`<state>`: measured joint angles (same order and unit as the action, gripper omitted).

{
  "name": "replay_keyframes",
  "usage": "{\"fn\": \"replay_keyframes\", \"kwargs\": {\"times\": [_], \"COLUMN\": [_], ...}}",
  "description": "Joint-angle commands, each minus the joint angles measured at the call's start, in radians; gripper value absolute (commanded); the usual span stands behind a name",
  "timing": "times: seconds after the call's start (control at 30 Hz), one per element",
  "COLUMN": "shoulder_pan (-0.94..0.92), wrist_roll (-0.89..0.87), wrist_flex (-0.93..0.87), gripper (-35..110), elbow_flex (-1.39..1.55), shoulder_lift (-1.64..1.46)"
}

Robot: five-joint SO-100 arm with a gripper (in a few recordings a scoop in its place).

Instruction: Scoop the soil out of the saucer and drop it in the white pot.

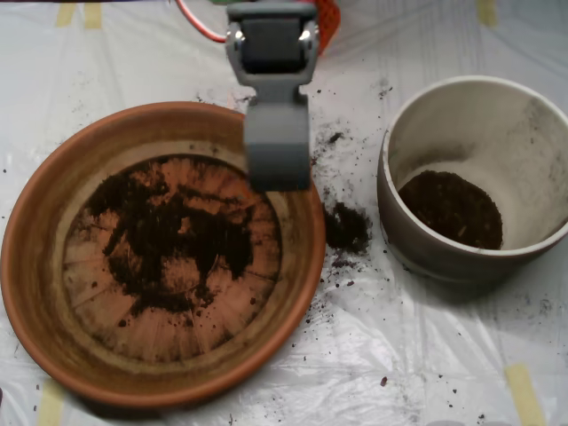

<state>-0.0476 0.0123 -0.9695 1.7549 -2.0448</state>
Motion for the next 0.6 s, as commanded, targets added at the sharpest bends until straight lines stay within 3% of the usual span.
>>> {"fn": "replay_keyframes", "kwargs": {"times": [0.0,0.37,0.5,0.57], "shoulder_pan": [0.107,0.469,0.499,0.497], "wrist_roll": [0.035,0.201,0.202,0.207], "wrist_flex": [-0.038,-0.256,-0.290,-0.319], "gripper": [-1,-1,0,9], "elbow_flex": [-0.141,-0.316,-0.337,-0.354], "shoulder_lift": [-0.074,0.021,0.064,0.091]}}
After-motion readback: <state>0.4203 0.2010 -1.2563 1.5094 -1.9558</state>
